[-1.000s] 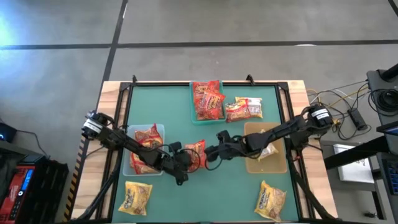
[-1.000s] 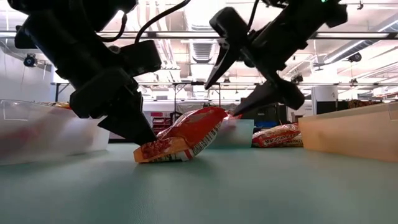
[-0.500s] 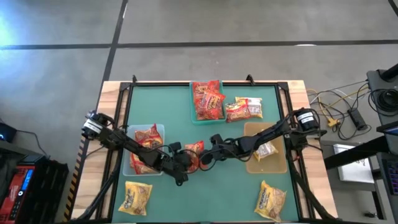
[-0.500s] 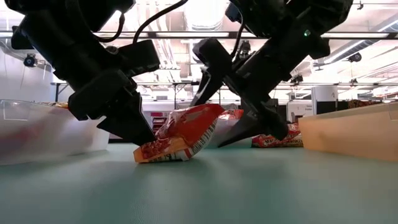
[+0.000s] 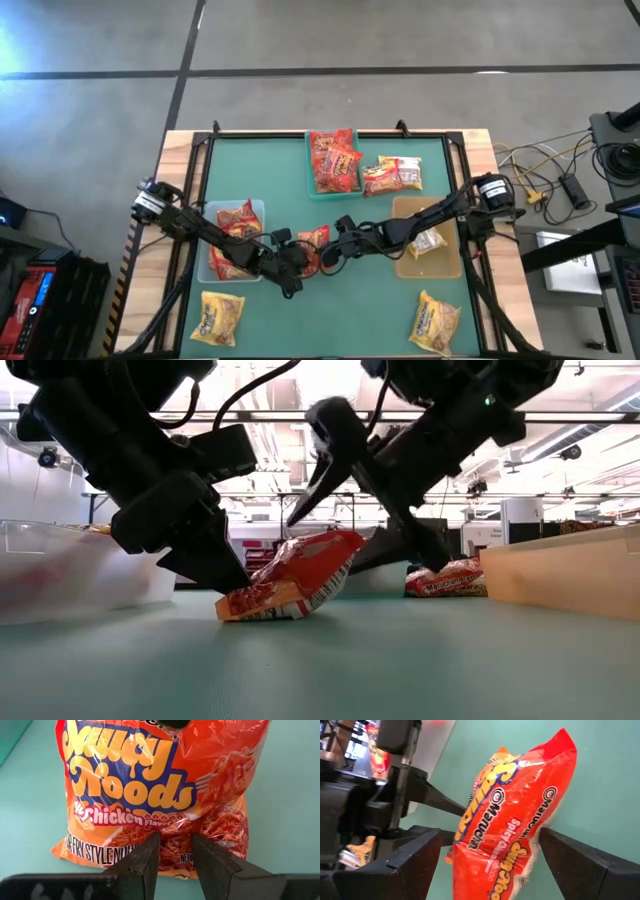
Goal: Sort Maruchan noodles
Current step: Put the orange noodle pack into the blue bin
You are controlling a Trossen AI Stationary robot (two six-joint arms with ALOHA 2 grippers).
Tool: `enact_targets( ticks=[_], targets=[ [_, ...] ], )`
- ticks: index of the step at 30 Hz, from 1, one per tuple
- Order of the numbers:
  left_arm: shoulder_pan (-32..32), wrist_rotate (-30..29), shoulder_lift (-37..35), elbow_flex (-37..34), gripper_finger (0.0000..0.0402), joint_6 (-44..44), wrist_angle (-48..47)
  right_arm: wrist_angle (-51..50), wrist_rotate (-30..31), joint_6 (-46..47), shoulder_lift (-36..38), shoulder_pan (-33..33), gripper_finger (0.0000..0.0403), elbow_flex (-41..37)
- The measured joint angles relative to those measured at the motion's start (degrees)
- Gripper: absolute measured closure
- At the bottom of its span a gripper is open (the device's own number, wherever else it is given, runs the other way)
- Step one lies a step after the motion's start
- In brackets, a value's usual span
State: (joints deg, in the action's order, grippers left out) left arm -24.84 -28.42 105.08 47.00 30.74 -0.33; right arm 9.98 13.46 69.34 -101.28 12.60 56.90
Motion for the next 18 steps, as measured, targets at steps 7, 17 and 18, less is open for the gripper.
enact_targets(
  ticks=[7,17,18],
  targets=[
    [0.0,-0.1,0.0,0.0,0.0300,0.0,0.4,5.4,0.0,-1.0,-3.2,0.0,0.0077,0.0],
    [0.0,-0.2,0.0,0.0,0.0300,0.0,0.9,8.3,0.0,-3.2,-5.8,-0.2,0.0077,0.0],
    [0.0,-0.2,0.0,0.0,0.0300,0.0,1.0,8.3,0.0,-3.4,-5.8,-0.2,0.0077,0.0]
  ],
)
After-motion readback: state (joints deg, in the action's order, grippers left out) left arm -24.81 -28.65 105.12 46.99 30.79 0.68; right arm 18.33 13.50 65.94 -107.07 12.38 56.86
